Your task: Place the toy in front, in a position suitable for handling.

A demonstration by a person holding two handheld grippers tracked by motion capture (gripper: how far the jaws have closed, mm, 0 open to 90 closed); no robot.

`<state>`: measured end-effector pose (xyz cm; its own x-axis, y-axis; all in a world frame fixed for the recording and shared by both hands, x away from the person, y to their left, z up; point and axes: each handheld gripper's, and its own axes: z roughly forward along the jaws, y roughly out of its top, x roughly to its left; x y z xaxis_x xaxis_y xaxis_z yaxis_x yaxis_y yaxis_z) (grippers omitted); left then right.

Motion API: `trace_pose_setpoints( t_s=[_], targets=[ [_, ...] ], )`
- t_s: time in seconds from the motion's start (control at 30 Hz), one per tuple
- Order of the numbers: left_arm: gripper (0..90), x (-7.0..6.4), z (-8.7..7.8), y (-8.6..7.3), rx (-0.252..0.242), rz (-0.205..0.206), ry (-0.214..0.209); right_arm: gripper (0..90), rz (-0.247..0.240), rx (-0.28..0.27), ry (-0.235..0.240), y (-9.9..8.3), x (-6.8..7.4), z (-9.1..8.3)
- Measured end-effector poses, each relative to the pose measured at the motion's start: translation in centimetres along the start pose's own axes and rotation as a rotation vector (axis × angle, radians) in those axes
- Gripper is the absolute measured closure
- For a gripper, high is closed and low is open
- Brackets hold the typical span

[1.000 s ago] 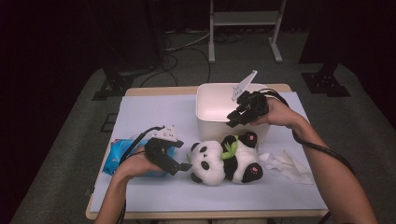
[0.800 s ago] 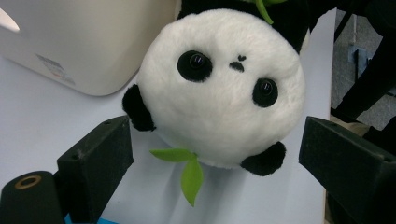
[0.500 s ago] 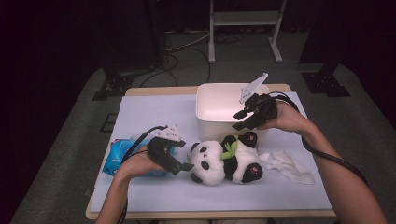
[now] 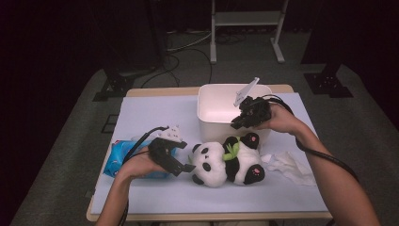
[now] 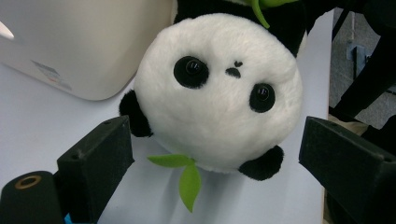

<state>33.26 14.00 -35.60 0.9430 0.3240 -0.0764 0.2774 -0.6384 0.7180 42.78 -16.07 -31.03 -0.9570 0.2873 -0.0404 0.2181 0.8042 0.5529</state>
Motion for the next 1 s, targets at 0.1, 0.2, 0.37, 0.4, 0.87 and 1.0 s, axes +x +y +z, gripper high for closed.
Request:
trace_pose_setpoints(
  t_s=[0.1,0.2,0.37,0.4,0.87,1.0],
  targets=[
    [8.8,0.0,0.0,0.0,-0.001,-0.001,0.0,82.1,0.002,0.001,0.006,0.0,0.1,-0.1],
    [8.8,0.0,0.1,0.0,-0.002,-0.001,0.001,82.4,0.003,0.003,0.012,0.0,0.1,-0.1],
    [8.8,0.0,0.0,0.0,-0.001,-0.001,0.0,83.7,-0.014,0.003,0.024,0.1,0.4,-0.1],
    [8.8,0.0,0.0,0.0,-0.001,-0.001,-0.001,83.9,-0.017,0.005,0.027,0.1,0.4,-0.1],
    [8.8,0.1,-0.2,-0.1,0.005,0.0,0.009,62.4,-0.007,-0.037,0.016,-0.3,1.1,-1.8],
    [8.8,0.1,-0.2,-0.1,0.004,-0.002,0.01,60.0,-0.014,-0.051,0.007,-0.6,1.9,-2.6]
  ],
)
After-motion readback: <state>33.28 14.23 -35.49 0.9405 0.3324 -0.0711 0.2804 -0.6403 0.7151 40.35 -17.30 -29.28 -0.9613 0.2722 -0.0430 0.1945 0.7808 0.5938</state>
